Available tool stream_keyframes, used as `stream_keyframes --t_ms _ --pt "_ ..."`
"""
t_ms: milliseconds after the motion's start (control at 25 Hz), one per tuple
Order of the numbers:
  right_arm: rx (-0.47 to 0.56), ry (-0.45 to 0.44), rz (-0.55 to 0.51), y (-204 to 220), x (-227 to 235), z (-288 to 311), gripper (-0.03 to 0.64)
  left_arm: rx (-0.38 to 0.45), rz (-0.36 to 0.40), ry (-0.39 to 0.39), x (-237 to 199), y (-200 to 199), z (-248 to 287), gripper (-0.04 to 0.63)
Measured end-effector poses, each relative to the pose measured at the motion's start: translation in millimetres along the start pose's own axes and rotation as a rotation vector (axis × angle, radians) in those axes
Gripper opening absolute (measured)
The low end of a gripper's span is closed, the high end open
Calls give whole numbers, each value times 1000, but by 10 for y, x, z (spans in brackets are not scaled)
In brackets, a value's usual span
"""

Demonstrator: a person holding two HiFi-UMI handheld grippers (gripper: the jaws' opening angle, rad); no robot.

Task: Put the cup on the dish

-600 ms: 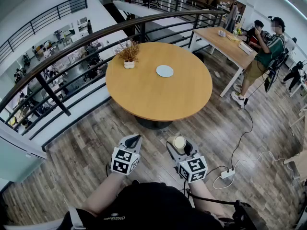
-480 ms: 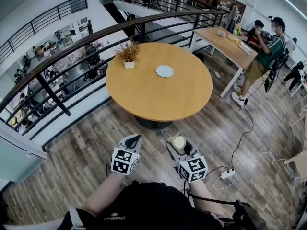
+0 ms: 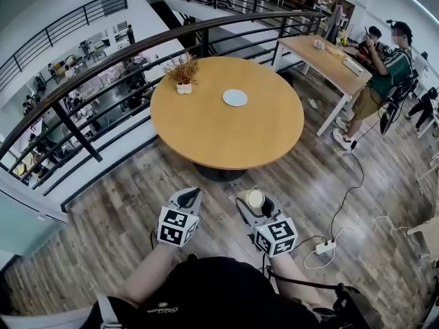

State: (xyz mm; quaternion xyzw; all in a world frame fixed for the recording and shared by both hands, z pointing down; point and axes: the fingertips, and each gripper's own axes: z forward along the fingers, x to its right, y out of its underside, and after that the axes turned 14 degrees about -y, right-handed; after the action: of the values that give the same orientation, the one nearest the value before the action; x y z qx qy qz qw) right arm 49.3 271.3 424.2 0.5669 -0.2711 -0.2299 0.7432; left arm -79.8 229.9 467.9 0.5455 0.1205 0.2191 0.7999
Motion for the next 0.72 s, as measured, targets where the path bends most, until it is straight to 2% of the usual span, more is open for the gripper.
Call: stream_keyframes --t_ms 720 --pt "-12 -66 -26 172 446 -499 253 -12 4 -54 675 -29 192 9"
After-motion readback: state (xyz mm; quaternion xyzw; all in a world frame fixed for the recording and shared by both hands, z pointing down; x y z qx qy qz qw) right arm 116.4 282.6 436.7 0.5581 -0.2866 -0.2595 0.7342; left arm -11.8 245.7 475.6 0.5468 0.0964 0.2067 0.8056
